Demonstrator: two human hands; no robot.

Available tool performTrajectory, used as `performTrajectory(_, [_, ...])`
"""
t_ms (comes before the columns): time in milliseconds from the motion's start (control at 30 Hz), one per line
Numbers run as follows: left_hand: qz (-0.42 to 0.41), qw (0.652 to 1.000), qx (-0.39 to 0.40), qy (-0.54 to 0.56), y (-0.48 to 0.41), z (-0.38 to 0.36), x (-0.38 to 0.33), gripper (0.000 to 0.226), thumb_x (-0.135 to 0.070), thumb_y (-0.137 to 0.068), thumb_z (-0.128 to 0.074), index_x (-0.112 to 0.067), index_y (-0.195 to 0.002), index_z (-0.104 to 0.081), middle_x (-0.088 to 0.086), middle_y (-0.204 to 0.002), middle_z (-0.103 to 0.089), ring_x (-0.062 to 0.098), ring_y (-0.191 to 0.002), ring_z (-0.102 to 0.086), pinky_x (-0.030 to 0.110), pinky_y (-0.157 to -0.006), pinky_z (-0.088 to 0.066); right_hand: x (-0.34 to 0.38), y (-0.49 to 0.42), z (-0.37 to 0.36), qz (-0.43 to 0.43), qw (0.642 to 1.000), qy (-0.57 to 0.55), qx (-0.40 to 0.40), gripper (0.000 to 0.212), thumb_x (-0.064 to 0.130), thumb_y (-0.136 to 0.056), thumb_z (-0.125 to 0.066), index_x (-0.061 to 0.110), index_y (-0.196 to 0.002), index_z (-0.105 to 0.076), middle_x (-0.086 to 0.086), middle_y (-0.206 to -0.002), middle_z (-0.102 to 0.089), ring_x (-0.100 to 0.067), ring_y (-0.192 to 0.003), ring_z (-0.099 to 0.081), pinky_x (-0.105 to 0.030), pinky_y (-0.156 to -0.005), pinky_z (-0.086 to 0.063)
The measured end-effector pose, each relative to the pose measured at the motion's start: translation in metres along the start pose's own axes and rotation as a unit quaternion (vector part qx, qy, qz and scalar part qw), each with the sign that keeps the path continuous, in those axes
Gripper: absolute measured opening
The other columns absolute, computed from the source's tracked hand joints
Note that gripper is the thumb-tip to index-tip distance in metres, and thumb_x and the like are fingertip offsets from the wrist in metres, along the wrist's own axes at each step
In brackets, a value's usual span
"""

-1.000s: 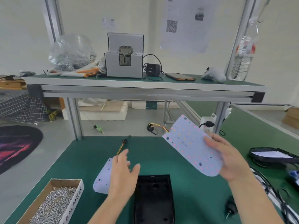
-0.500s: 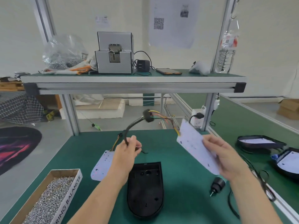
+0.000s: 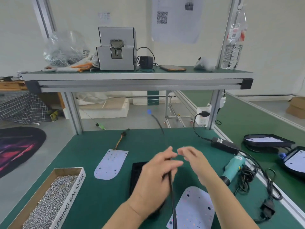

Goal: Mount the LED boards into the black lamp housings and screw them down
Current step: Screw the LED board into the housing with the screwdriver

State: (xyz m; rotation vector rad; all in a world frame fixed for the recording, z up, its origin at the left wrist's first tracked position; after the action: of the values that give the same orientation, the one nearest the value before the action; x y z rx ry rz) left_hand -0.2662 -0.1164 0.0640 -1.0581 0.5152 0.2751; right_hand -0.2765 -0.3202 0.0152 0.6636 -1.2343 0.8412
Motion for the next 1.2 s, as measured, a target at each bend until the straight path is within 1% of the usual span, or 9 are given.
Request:
performTrajectory(167, [-0.082, 0.993, 0.081, 0.018, 0.012, -0.020, -0.010, 0.037, 0.018, -0.083, -0.058, -0.005, -0.107, -0.074, 0.004, -0.134, -0.060, 0.010, -0.134, -0.050, 0.024, -0.105, -0.044, 0.052, -0.008, -0.035, -0.107, 0.956, -0.257, 0.093, 0.036, 0.039, -0.106, -0.047, 0.007, -0.121, -0.051, -0.015, -0.103, -0.077, -0.025, -0.080, -0.075, -0.035, -0.071, -0.062])
performTrajectory(267, [-0.043, 0.993, 0.113, -0.015, 0.014, -0.015, -0.001, 0.057, 0.023, -0.078, -0.045, -0.006, -0.121, -0.069, 0.006, -0.146, -0.052, 0.010, -0.141, -0.041, 0.022, -0.114, -0.035, 0.064, -0.017, -0.042, -0.073, 0.962, -0.261, 0.014, 0.022, 0.021, -0.109, -0.044, 0.002, -0.100, -0.052, -0.005, -0.066, -0.071, -0.011, -0.043, -0.051, -0.020, -0.040, -0.039])
performTrajectory(367, [0.137, 0.980, 0.061, -0.132, 0.017, 0.002, 0.027, 0.063, 0.012, -0.086, -0.047, -0.018, -0.142, -0.053, 0.003, -0.153, -0.040, 0.016, -0.143, -0.037, 0.020, -0.116, -0.027, 0.069, -0.026, -0.037, -0.027, 0.957, -0.286, -0.038, 0.026, 0.017, -0.109, -0.043, 0.004, -0.091, -0.055, -0.002, -0.055, -0.061, -0.009, -0.037, -0.037, -0.020, -0.036, -0.025])
performTrajectory(467, [0.423, 0.876, 0.077, -0.220, 0.027, 0.024, 0.064, 0.067, -0.026, -0.093, -0.063, -0.016, -0.151, -0.031, 0.006, -0.147, -0.035, 0.025, -0.133, -0.039, 0.034, -0.103, -0.041, 0.075, -0.027, -0.030, 0.020, 0.947, -0.313, -0.067, 0.021, 0.008, -0.107, -0.041, 0.007, -0.110, -0.062, -0.003, -0.064, -0.065, -0.010, -0.041, -0.040, -0.021, -0.038, -0.028])
performTrajectory(567, [0.543, 0.806, 0.129, -0.200, 0.036, 0.025, 0.086, 0.066, -0.041, -0.088, -0.067, -0.009, -0.137, -0.037, 0.006, -0.132, -0.047, 0.028, -0.118, -0.052, 0.033, -0.083, -0.042, 0.087, -0.029, -0.026, 0.057, 0.947, -0.303, -0.092, 0.020, 0.005, -0.105, -0.039, 0.004, -0.111, -0.059, -0.002, -0.063, -0.064, -0.010, -0.040, -0.036, -0.024, -0.040, -0.028])
performTrajectory(767, [0.594, 0.802, 0.061, -0.029, 0.043, 0.022, 0.099, 0.018, -0.014, -0.085, -0.063, 0.000, -0.094, -0.058, 0.013, -0.090, -0.067, 0.026, -0.076, -0.059, 0.033, -0.068, -0.048, 0.093, -0.009, -0.033, 0.038, 0.984, -0.145, -0.100, 0.033, 0.001, -0.097, -0.038, 0.029, -0.095, -0.056, -0.004, -0.065, -0.061, -0.009, -0.037, -0.030, -0.020, -0.037, -0.024])
performTrajectory(867, [0.571, 0.820, -0.013, -0.028, 0.041, 0.032, 0.097, 0.011, -0.012, -0.088, -0.053, -0.011, -0.078, -0.050, 0.002, -0.069, -0.052, 0.020, -0.060, -0.043, 0.028, -0.056, -0.036, 0.087, 0.011, -0.028, 0.060, 0.991, -0.043, -0.112, 0.036, 0.013, -0.097, -0.043, 0.042, -0.101, -0.064, 0.013, -0.057, -0.050, -0.010, -0.045, -0.030, -0.022, -0.043, -0.029])
performTrajectory(1067, [0.551, 0.819, -0.150, -0.059, 0.023, 0.068, 0.102, 0.020, -0.014, -0.098, -0.048, -0.017, -0.079, -0.044, 0.007, -0.074, -0.051, 0.019, -0.057, -0.039, 0.029, -0.052, -0.032, 0.086, 0.044, -0.025, 0.122, 0.985, -0.029, -0.116, 0.033, 0.011, -0.094, -0.056, 0.037, -0.098, -0.076, 0.014, -0.044, -0.047, -0.007, -0.039, -0.028, -0.015, -0.039, -0.028])
performTrajectory(1200, [0.549, 0.813, -0.175, -0.086, 0.014, 0.091, 0.104, 0.018, -0.018, -0.100, -0.049, -0.004, -0.112, -0.051, 0.022, -0.107, -0.061, 0.032, -0.074, -0.057, 0.040, -0.061, -0.047, 0.089, 0.065, -0.029, 0.208, 0.964, 0.066, -0.152, 0.030, 0.009, -0.095, -0.057, 0.029, -0.100, -0.078, 0.015, -0.060, -0.057, -0.006, -0.049, -0.047, -0.008, -0.049, -0.034])
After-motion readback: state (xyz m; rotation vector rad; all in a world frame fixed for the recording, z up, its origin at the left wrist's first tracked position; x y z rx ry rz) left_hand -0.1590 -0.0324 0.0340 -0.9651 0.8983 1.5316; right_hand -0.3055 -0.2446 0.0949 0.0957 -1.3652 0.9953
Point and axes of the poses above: each hand's wrist, its own y-axis away from the middle knuckle, its own z-axis out of the back of the hand, x = y × z, the point moved 2 cm from there along -y, towards the middle knuckle
